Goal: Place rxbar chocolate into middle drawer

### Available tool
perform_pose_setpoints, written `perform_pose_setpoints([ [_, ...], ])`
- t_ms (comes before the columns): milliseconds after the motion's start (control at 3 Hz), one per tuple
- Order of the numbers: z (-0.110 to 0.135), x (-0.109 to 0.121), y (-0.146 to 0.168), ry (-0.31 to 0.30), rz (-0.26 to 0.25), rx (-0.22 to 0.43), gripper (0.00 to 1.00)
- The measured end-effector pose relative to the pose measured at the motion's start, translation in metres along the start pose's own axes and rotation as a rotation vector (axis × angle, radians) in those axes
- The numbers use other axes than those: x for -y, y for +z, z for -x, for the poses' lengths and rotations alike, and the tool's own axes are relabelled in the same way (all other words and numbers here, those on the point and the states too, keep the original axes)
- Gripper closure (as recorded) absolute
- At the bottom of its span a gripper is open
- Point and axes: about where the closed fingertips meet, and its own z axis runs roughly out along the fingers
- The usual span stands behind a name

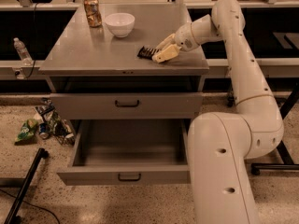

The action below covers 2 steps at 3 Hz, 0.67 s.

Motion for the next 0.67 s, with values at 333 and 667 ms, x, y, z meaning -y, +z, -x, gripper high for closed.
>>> perform_pose_setpoints([
  [333,0.0,-0.0001,0.0,0.0,0.0,0.0,1.0],
  [667,0.001,-0.0002,-0.0006,0.0,0.0,0.0,1.0],
])
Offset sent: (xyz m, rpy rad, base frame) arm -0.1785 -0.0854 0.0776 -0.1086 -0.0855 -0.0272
